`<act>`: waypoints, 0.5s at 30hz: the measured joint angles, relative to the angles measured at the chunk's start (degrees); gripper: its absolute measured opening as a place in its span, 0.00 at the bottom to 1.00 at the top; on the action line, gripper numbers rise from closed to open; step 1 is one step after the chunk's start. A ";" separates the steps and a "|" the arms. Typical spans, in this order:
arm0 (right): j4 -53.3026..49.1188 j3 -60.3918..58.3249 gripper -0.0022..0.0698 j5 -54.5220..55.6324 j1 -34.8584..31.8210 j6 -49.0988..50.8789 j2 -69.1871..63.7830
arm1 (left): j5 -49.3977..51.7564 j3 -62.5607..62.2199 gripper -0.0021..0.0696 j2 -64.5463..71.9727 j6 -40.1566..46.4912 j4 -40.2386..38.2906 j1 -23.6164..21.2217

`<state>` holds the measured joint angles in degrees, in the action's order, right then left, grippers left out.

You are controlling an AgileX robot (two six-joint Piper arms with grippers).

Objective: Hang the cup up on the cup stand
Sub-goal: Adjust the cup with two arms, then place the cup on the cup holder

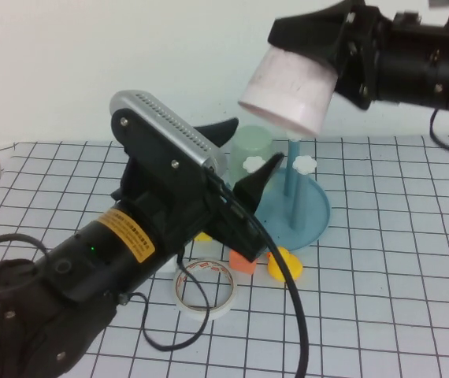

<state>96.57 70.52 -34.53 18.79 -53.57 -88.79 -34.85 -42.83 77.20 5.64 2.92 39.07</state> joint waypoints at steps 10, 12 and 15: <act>0.94 1.61 0.84 7.09 0.00 -22.60 -2.10 | 29.12 0.00 0.33 -13.23 0.23 0.36 0.00; 0.90 1.61 0.84 7.16 0.00 -27.46 -4.02 | 36.89 0.00 0.16 -16.74 0.23 0.46 0.00; 0.90 1.61 0.84 7.16 0.00 -33.74 -6.99 | 46.24 0.00 0.07 -21.44 0.23 0.47 -1.31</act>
<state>97.47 72.13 -27.37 18.79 -87.31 -95.78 11.39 -42.83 55.76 5.87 3.38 37.75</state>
